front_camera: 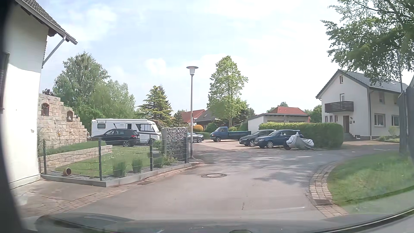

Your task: Follow the waypoints while adhering to traffic rules and regulations

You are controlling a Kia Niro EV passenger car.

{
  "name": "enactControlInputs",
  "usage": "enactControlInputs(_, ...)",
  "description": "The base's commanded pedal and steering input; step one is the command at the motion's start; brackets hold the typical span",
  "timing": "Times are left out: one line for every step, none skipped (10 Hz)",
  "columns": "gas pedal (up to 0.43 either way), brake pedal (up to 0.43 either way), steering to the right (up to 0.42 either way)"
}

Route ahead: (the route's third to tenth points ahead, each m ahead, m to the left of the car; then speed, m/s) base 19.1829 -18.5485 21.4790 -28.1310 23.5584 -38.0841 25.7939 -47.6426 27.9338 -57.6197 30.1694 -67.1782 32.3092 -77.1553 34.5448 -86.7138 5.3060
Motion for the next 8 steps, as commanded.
enactControlInputs(0.02, 0.0, 0.049)
enactControlInputs(0.039, 0.0, 0.063)
enactControlInputs(0.039, 0.0, 0.08)
enactControlInputs(0.039, 0.0, 0.099)
enactControlInputs(0.047, 0.0, 0.114)
enactControlInputs(0.059, 0.0, 0.13)
enactControlInputs(0.059, 0.0, 0.148)
enactControlInputs(0.059, 0.0, 0.16)
